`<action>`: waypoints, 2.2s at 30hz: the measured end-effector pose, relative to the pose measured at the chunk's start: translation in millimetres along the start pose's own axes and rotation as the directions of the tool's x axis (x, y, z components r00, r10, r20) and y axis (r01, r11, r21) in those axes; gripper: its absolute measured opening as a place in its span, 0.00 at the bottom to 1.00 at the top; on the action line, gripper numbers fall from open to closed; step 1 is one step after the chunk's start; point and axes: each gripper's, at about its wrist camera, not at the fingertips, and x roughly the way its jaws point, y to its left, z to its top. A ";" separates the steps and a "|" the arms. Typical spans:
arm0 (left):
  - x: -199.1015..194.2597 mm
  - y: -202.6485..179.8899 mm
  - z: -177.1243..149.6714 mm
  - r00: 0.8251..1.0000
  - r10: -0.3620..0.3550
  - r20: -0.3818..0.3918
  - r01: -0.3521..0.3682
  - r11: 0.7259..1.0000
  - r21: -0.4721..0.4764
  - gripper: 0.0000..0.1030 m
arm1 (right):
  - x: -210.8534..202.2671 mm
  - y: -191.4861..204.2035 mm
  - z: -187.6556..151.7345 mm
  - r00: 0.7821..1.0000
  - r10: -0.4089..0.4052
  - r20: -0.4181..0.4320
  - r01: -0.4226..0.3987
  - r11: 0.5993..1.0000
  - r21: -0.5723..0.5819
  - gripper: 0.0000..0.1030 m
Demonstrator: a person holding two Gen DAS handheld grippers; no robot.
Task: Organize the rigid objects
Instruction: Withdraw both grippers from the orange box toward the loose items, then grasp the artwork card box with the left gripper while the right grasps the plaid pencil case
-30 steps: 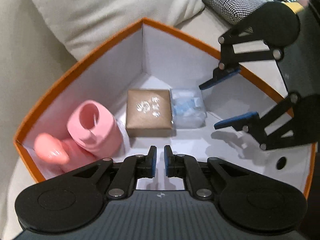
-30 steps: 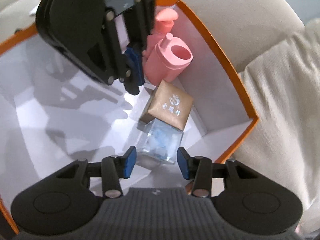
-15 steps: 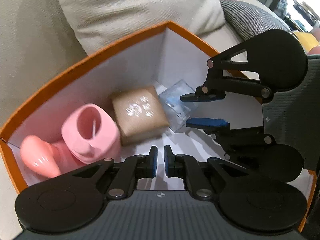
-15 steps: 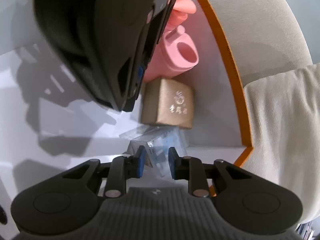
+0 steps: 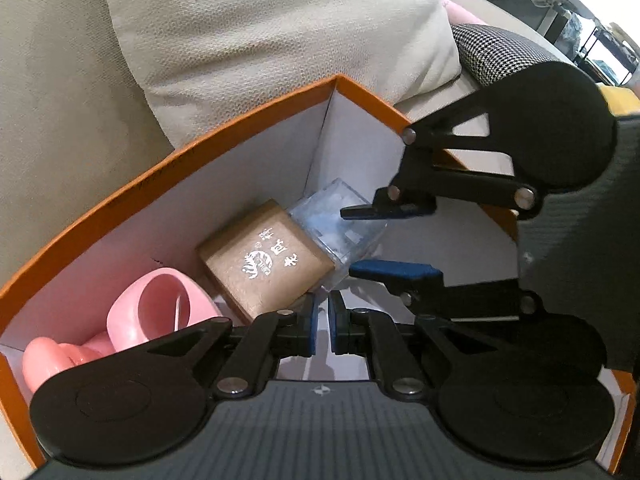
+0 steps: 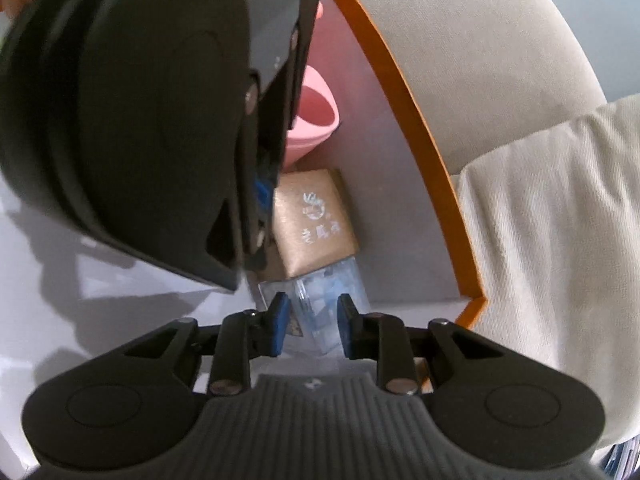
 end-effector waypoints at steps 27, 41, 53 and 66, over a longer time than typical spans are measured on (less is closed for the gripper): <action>-171.5 44.9 -90.2 0.981 0.068 0.181 -0.025 0.973 -0.231 0.14 | -141.4 45.4 17.3 0.992 -0.083 0.096 0.047 0.943 0.330 0.17; -224.9 61.9 -242.7 0.958 0.266 0.109 -0.144 0.771 -0.620 0.14 | -217.7 126.9 97.1 0.934 0.043 0.354 -0.263 0.752 0.604 0.19; -190.3 78.5 -289.5 0.953 0.257 0.162 -0.038 0.631 -0.775 0.27 | -166.6 185.7 123.8 0.972 0.091 0.219 -0.222 0.675 0.704 0.34; -161.6 104.4 -283.4 0.956 0.248 0.157 0.011 0.505 -0.863 0.70 | -98.2 179.1 148.9 0.999 -0.006 0.052 -0.034 0.687 0.726 0.21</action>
